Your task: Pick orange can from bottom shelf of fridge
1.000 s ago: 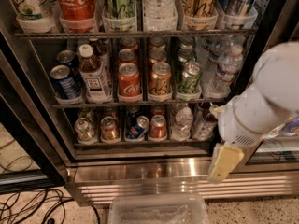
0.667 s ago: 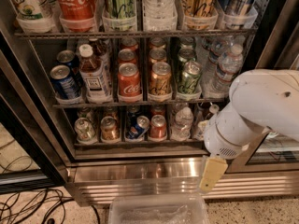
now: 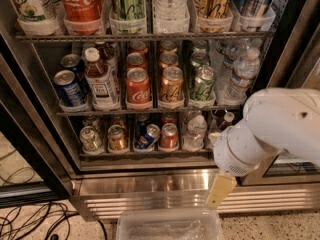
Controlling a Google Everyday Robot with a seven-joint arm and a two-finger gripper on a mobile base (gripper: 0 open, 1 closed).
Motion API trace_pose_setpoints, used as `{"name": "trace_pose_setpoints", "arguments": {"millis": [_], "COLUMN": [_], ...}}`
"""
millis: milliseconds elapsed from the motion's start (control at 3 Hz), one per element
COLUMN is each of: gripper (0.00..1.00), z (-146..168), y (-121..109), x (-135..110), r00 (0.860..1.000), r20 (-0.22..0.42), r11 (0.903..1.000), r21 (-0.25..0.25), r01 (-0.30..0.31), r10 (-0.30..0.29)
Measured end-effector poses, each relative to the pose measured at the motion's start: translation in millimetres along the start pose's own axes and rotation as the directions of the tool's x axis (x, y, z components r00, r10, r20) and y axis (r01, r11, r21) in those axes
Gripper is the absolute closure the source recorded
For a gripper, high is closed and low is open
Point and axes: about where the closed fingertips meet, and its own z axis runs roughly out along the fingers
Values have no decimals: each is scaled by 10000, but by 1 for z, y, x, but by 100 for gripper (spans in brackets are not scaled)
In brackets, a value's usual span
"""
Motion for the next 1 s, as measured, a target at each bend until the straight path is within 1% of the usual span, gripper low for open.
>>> {"name": "trace_pose_setpoints", "arguments": {"millis": [333,667,1000], "gripper": [0,0,0], "z": [49,96,128], "y": [24,29,14], "x": [-11,-33,-67], "r00": [9971,9901,9694], "r20": [650,1381,2450], "r11": [9992,9992,9962], "r21": [53,278,863], "r01": [-394,-271,-81], "r10": [389,231,-134]}}
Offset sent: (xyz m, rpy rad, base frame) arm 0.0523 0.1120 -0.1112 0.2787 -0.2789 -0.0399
